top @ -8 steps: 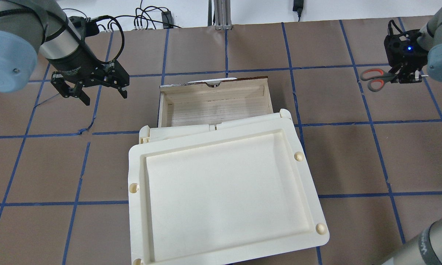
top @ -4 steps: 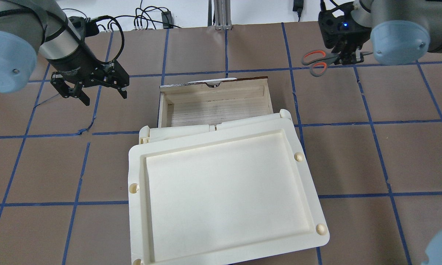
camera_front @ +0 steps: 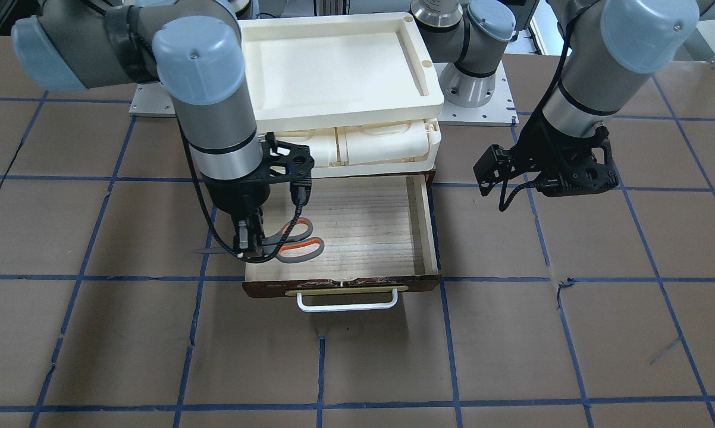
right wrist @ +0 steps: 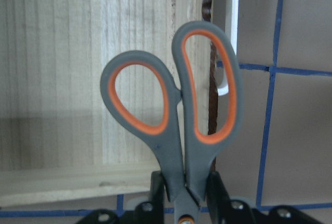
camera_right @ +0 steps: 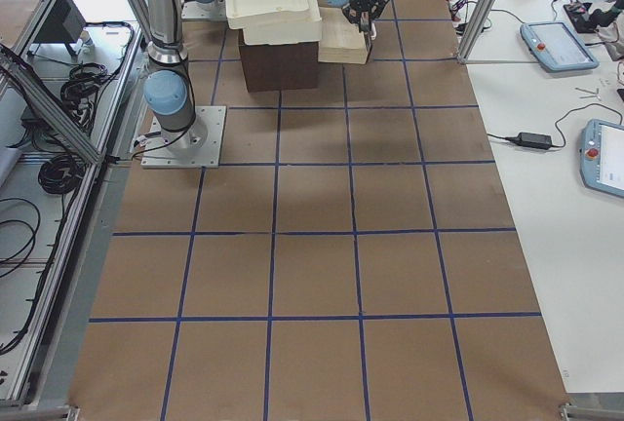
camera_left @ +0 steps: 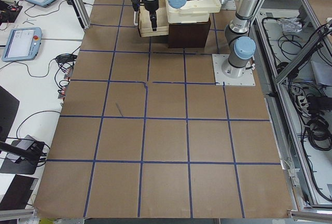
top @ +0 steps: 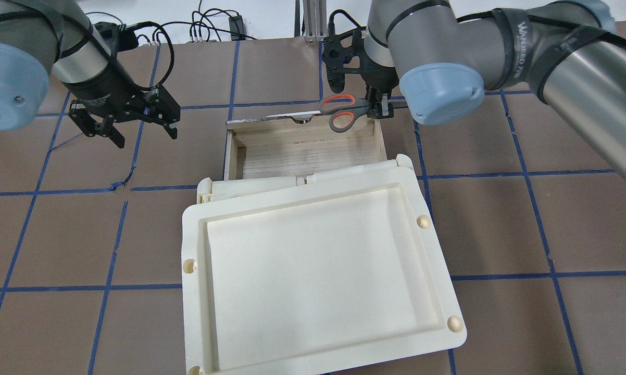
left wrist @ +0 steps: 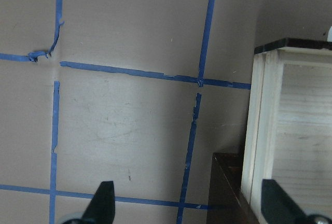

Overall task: Put scissors in drawer and close it
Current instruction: 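Carry the scissors with the right gripper over the open drawer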

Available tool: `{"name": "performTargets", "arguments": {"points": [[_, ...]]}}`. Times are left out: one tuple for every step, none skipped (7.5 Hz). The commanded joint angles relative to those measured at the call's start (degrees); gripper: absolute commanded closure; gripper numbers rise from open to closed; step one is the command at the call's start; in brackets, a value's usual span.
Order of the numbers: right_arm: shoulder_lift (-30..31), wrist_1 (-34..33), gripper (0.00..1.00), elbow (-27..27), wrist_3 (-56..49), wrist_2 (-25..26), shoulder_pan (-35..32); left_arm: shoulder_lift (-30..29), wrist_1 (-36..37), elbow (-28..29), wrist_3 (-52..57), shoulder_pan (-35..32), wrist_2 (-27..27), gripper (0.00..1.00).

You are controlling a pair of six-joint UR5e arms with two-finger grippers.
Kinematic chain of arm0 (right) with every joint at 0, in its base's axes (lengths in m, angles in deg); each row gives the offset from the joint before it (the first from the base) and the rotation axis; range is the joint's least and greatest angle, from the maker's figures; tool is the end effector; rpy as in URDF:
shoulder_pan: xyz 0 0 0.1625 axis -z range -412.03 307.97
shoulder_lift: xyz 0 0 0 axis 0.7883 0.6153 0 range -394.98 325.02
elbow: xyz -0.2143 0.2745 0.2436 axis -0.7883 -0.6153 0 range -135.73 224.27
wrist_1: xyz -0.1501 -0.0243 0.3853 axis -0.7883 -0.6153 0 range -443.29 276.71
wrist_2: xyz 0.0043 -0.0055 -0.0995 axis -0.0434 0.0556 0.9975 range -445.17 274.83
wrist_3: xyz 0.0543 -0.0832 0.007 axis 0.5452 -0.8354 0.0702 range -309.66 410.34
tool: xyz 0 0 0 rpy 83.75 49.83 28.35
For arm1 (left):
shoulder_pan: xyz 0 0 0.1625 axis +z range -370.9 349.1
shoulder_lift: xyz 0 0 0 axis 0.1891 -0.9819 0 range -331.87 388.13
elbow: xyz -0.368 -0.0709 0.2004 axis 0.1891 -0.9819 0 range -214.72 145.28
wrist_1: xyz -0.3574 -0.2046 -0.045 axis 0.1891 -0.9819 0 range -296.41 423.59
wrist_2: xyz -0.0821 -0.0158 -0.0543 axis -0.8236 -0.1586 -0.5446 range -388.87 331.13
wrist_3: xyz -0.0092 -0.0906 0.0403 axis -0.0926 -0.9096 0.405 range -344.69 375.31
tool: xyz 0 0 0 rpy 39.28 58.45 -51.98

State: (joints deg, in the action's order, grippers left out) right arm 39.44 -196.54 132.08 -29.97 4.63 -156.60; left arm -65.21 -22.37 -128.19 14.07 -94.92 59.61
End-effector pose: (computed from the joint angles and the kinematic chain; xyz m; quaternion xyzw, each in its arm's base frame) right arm 0.2831 -0.5577 0.4000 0.7340 -0.6737 0.0731 0.0452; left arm -0.0822 -0.5204 0.4360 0.0633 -0.9976 -0.0237 0.0142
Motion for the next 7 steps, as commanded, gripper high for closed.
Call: {"name": "performTargets", "arguments": {"points": [[-1.90,2.33,0.98,-1.94,1.74,-0.50,-4.40,0.01,-0.08,0.05,0.27,0.17,0.10,0.00],[-3.13,2.25,0.98,-2.03,3.04,-0.59,-6.07,0.01,0.00,0.05,0.27,0.17,0.11,0.00],[-4.10,2.07,0.98,-2.47,4.02,-1.29,-6.61,0.01,0.00,0.05,0.27,0.17,0.11,0.00],[-5.50,1.98,0.98,-3.43,4.98,-3.47,-6.70,0.01,0.00,0.05,0.27,0.17,0.11,0.00],[-6.12,1.98,0.98,-4.13,8.56,-3.58,-7.40,0.01,0.00,0.13,0.27,0.17,0.11,0.00],[-6.56,2.15,0.98,-3.97,10.25,-3.41,-8.62,-0.08,0.09,0.22,0.27,-0.01,0.02,0.00],[-7.18,2.16,0.98,-3.97,11.66,-2.71,-9.94,-0.08,0.09,0.22,0.18,-0.36,0.02,0.00]]}}
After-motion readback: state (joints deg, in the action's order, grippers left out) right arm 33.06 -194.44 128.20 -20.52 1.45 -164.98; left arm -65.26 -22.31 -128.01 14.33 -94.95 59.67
